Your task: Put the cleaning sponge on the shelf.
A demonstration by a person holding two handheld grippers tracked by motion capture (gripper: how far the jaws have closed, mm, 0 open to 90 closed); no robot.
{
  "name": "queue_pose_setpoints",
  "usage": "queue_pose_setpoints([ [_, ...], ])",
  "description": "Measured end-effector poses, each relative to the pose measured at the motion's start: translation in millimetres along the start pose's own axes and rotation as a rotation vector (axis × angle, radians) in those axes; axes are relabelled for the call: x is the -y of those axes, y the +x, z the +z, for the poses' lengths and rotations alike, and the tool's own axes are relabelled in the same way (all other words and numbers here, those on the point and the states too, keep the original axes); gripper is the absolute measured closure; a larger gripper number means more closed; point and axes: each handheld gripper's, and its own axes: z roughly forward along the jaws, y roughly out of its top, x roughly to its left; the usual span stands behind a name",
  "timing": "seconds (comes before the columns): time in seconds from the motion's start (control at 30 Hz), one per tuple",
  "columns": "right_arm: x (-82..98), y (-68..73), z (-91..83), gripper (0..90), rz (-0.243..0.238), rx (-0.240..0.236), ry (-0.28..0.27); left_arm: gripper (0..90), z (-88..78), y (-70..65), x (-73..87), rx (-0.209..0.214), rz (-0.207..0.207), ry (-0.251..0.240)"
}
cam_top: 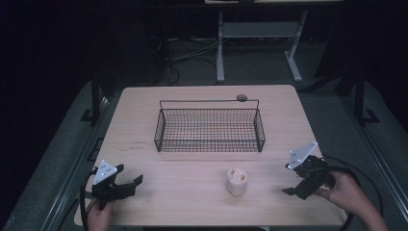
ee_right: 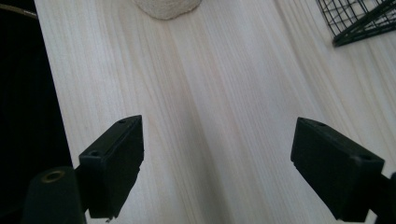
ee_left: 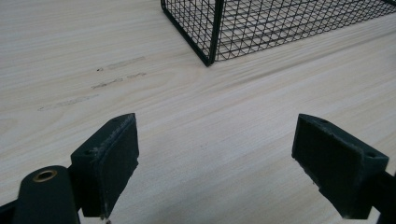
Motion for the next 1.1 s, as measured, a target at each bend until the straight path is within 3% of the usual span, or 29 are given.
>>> queue_pose_setpoints([
  [0.37, -14.7, -2.6, 5.7, 16.8, -0.021, -0.035, 0.02, 13.9, -0.9, 1.5, 0.0, -0.005, -0.004, -0.007],
  [1.1, -41.3, -1.7, 9.4, 16.7, -0.072, -0.06, 0.035, 14.0, -2.0, 2.2, 0.0, -0.005, -0.006, -0.011],
])
